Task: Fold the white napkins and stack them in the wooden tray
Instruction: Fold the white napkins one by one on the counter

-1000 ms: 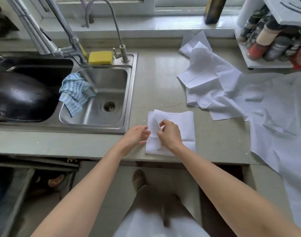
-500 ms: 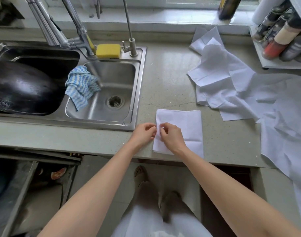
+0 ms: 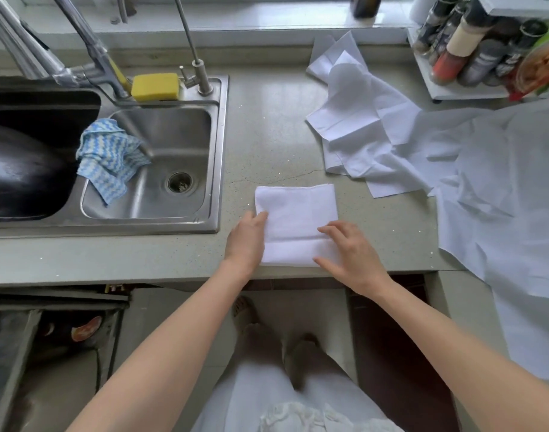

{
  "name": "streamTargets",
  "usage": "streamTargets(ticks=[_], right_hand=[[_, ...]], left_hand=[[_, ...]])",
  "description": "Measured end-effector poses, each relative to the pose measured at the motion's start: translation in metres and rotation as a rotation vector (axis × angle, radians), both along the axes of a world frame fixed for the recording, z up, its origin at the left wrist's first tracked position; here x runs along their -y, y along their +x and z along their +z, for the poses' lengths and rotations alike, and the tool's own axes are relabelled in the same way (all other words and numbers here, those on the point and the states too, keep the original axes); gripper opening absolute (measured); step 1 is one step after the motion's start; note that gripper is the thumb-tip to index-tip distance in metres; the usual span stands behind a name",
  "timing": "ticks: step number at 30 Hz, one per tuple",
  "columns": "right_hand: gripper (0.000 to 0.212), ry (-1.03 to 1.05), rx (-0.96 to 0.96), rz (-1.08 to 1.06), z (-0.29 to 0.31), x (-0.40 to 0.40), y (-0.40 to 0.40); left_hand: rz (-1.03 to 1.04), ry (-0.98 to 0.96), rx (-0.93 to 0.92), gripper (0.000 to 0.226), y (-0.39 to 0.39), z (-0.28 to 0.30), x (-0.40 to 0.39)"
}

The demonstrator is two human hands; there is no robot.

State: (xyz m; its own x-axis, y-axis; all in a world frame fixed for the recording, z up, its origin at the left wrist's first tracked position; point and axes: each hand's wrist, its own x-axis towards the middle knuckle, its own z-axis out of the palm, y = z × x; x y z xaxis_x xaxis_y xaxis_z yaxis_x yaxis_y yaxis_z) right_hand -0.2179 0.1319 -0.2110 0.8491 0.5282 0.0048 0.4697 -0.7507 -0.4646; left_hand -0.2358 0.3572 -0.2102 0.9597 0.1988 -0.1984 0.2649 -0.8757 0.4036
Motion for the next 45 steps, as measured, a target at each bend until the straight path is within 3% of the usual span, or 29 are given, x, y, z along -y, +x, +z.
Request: streamTargets(ticks=[3, 8, 10, 14, 18, 23, 27, 29, 31, 34, 37, 45], right_hand=[[0.052, -0.137, 0.029, 0.061, -0.004, 0.022, -0.003], [0.027, -0.119, 0.228, 0.063, -0.007, 0.024, -0.003], [0.024, -0.111, 0.259, 0.067, -0.008, 0.02, -0.003], [0.022, -0.112, 0.259, 0.139, -0.01, 0.015, 0.002], [0.012, -0.207, 0.333, 0.291, -0.007, 0.021, 0.007], [0.03, -0.211, 0.334, 0.3, 0.0, 0.033, 0.013], [0.023, -0.169, 0.391, 0.377, 0.003, 0.011, 0.038], [0.051, -0.289, 0.277, 0.464, -0.002, -0.004, 0.056], [0.063, -0.41, 0.173, 0.538, -0.017, -0.009, 0.069], [0.063, -0.407, 0.036, 0.39, -0.041, 0.004, 0.091], [0.062, -0.427, 0.047, 0.246, -0.047, 0.01, 0.109], [0.062, -0.416, 0.19, 0.457, -0.018, 0.027, 0.088]], left_hand=[[-0.067, 0.18, -0.038, 0.029, -0.002, 0.0, 0.009], [-0.167, 0.377, -0.035, 0.04, -0.006, -0.004, 0.021], [-0.206, 0.399, -0.053, 0.043, -0.004, -0.005, 0.023], [-0.231, 0.399, -0.136, 0.079, -0.009, -0.012, 0.019], [-0.247, 0.435, -0.144, 0.076, -0.023, -0.025, 0.022], [-0.234, 0.471, -0.145, 0.07, -0.025, -0.036, 0.02], [-0.304, 0.496, -0.126, 0.072, -0.018, -0.036, 0.007], [-0.341, 0.498, -0.11, 0.075, -0.016, -0.035, 0.001], [-0.369, 0.503, -0.093, 0.08, -0.015, -0.034, -0.004], [-0.39, 0.504, -0.114, 0.093, -0.017, -0.037, -0.009], [-0.402, 0.493, -0.138, 0.101, -0.017, -0.037, -0.009], [-0.475, 0.543, -0.187, 0.099, 0.027, -0.004, -0.009]])
